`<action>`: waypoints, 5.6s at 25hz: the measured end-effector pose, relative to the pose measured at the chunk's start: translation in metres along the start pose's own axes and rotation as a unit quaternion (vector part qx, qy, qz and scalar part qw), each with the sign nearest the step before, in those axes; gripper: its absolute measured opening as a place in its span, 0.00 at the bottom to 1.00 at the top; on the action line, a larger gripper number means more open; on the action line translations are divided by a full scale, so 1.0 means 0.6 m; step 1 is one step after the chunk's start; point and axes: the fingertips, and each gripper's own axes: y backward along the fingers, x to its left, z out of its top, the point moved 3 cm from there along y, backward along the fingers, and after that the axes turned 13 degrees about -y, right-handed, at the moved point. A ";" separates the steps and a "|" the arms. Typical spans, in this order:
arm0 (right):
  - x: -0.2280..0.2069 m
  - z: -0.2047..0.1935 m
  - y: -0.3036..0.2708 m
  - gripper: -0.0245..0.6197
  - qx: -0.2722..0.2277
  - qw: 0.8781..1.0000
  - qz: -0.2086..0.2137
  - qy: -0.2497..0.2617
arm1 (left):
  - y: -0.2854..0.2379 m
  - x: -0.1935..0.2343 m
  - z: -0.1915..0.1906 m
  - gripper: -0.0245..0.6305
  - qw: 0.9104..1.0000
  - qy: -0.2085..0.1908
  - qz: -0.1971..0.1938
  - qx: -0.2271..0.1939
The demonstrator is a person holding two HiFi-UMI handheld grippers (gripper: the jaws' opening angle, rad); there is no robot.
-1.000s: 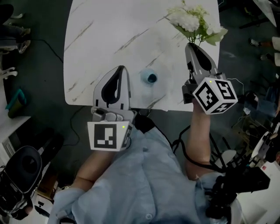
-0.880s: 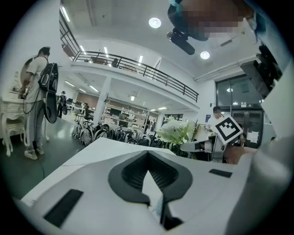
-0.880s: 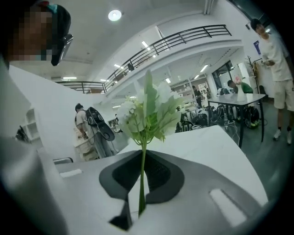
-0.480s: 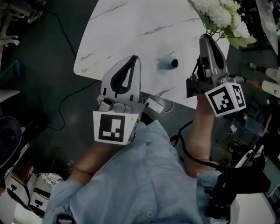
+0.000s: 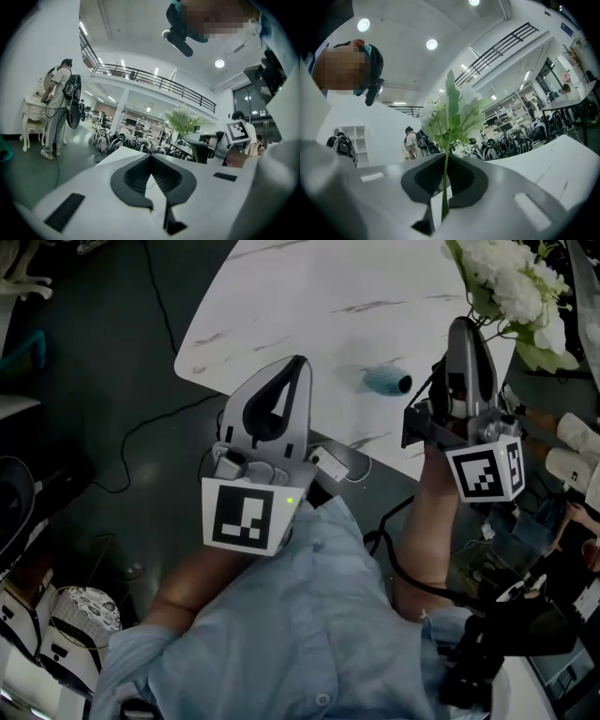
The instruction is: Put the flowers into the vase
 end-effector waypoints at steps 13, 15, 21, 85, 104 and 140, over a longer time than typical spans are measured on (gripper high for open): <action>0.000 -0.003 -0.004 0.05 -0.025 0.999 0.046 0.003 | -0.019 0.006 -0.001 0.04 1.000 0.000 -0.002 0.023; -0.004 -0.005 0.000 0.05 -0.033 0.998 0.053 0.001 | -0.024 0.005 -0.005 0.04 1.000 0.000 -0.004 0.026; -0.024 -0.023 0.030 0.05 -0.053 0.996 0.065 -0.005 | -0.028 -0.013 -0.017 0.04 0.999 -0.004 -0.010 0.031; -0.044 -0.073 0.058 0.25 -0.038 0.996 0.067 0.044 | -0.096 -0.045 -0.014 0.04 0.996 -0.027 -0.065 0.051; -0.052 -0.131 0.104 0.36 0.064 0.996 0.002 0.059 | -0.071 -0.087 0.021 0.04 0.995 -0.047 -0.077 0.032; 0.152 0.003 0.305 0.04 -0.014 0.980 -0.179 0.089 | 0.089 -0.233 0.154 0.04 0.977 -0.123 -0.163 -0.059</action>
